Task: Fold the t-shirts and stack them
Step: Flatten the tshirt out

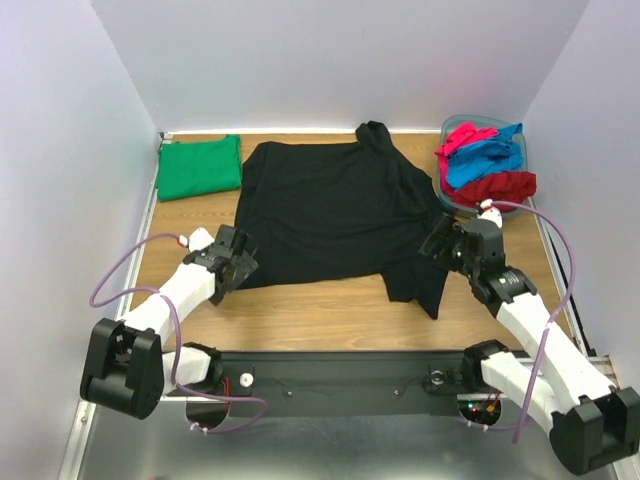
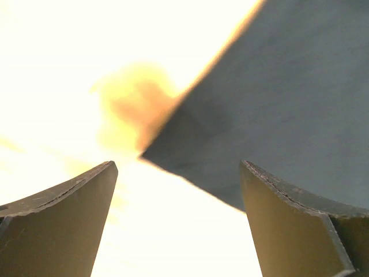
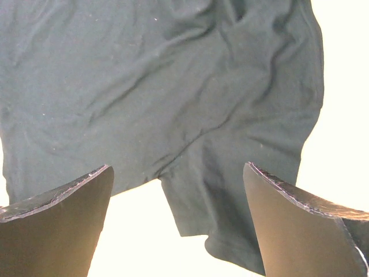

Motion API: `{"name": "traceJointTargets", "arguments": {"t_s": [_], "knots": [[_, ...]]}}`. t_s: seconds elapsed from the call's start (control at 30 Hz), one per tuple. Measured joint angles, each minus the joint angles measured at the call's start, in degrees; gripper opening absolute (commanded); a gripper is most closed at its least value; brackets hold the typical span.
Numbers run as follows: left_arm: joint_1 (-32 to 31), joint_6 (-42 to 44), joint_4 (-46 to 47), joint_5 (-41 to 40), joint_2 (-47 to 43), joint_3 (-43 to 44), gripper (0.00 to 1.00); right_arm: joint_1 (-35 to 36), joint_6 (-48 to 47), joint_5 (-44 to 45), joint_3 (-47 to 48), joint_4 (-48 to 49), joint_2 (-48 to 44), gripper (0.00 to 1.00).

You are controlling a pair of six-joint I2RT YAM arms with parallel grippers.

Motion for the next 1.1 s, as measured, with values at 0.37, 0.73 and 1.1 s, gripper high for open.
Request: {"name": "traceJointTargets", "arguments": {"t_s": [0.37,0.73,1.1], "knots": [[0.0,-2.9,0.3,2.4,1.4,-5.6,0.83,0.1,3.5,1.2,-2.4,-1.1,-2.3,1.0],[0.3,-2.2,3.1,0.2,6.6,-2.9,0.7,0.2,3.7,1.3,-2.4,-2.1,-1.9,1.0],[1.5,0.2,12.3,3.1,9.2,-3.3,0.0,0.2,3.1,2.7,-3.0,-5.2,-3.0,1.0]]}}
